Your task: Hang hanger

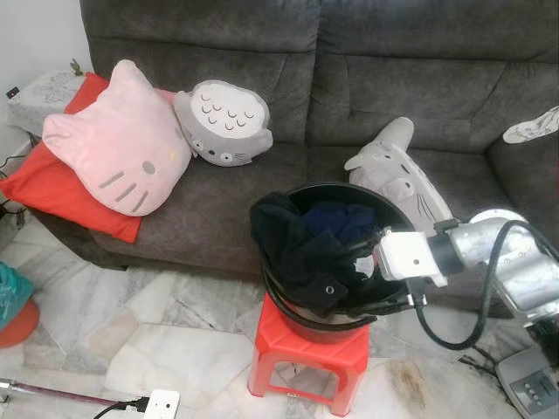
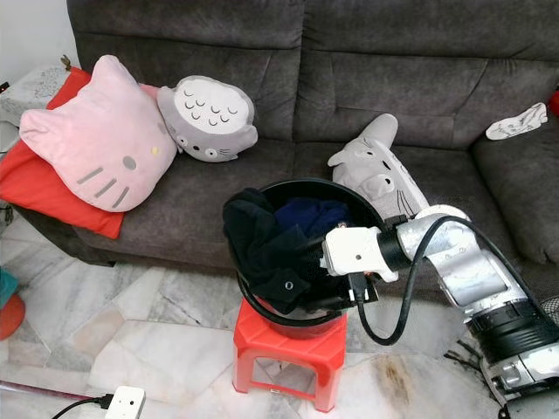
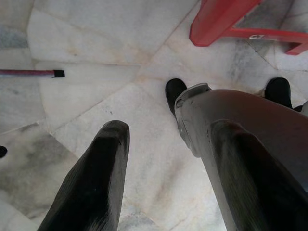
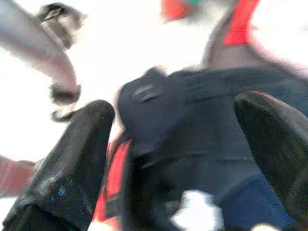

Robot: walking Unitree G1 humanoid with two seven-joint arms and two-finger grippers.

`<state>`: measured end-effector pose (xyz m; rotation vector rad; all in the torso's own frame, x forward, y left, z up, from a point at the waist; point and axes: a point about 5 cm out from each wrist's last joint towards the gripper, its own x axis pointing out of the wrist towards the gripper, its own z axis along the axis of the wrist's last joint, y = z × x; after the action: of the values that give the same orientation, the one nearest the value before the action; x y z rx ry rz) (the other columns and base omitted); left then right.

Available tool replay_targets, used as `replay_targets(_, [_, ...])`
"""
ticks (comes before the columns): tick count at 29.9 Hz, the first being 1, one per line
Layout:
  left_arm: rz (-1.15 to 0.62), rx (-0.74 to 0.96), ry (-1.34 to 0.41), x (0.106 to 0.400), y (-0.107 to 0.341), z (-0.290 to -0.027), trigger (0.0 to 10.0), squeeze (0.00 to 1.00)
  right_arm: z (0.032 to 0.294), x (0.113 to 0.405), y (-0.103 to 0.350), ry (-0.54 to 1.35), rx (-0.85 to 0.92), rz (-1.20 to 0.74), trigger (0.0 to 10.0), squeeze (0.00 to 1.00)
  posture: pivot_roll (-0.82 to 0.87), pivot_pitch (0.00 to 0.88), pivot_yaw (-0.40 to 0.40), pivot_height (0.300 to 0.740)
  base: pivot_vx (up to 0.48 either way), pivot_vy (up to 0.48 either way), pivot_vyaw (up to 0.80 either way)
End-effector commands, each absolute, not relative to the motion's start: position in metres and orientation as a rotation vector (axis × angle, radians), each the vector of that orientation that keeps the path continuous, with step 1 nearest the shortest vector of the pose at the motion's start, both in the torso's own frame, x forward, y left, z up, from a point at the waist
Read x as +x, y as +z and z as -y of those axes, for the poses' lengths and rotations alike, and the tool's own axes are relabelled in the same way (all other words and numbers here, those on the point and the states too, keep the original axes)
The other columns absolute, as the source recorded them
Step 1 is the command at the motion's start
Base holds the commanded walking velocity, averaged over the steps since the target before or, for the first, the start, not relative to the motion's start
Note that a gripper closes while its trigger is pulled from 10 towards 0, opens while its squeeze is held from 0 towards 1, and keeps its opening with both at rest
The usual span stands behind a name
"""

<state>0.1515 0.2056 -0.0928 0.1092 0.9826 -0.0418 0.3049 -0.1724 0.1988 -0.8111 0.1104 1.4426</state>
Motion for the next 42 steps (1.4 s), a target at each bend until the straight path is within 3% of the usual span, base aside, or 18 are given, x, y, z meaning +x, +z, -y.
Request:
replay_targets(1, [-1.014,0.118,-0.042,0.144,-0.096,-0.206,10.0,0.0,0.169,0.322,0.23,1.242,-0.773,0.099,10.0,0.0,-0.1,0.075,0.03,0.74,0.0,0.0,0.0])
replay_targets(5, [-1.014,0.115,-0.043,0.144,-0.096,-0.206,10.0,0.0,0.182,0.349,0.245,0.813,-0.589,0.193,10.0,0.0,-0.11,0.076,0.029,0.74,0.0,0.0,0.0])
replay_targets(8, [-1.016,0.114,-0.046,0.143,-0.096,-0.206,10.0,0.0,0.188,0.351,0.237,0.674,-0.42,0.153,10.0,0.0,-0.11,0.081,0.034,0.74,0.0,0.0,0.0])
replay_targets(9, [-1.017,0.114,-0.047,0.143,-0.096,-0.206,10.0,0.0,0.186,0.346,0.225,0.669,-0.336,0.111,10.0,0.0,-0.11,0.081,0.034,0.74,0.0,0.0,0.0])
replay_targets(15, [-1.019,0.124,-0.05,0.143,-0.096,-0.208,10.0,0.0,0.179,0.32,0.18,0.668,-0.204,-0.073,10.0,0.0,-0.11,0.085,0.037,0.74,0.0,0.0,0.0])
replay_targets(23, [-1.018,0.127,-0.05,0.144,-0.096,-0.208,10.0,0.0,0.175,0.29,0.151,0.72,-0.182,-0.24,10.0,0.0,-0.11,0.082,0.035,0.74,0.0,0.0,0.0])
replay_targets(34, [-1.018,0.125,-0.051,0.144,-0.096,-0.207,10.0,0.0,0.167,0.256,0.146,0.765,-0.157,-0.348,10.0,0.0,-0.12,0.079,0.028,0.74,0.0,0.0,0.0])
replay_targets(38, [-1.018,0.125,-0.052,0.144,-0.096,-0.206,10.0,0.0,0.176,0.249,0.144,0.67,-0.175,-0.4,10.0,0.0,-0.12,0.082,0.026,0.74,0.0,0.0,0.0])
replay_targets(42, [-1.017,0.123,-0.052,0.144,-0.096,-0.206,10.0,0.0,0.197,0.259,0.143,0.465,-0.176,-0.411,10.0,0.0,-0.12,0.081,0.024,0.74,0.0,0.0,0.0])
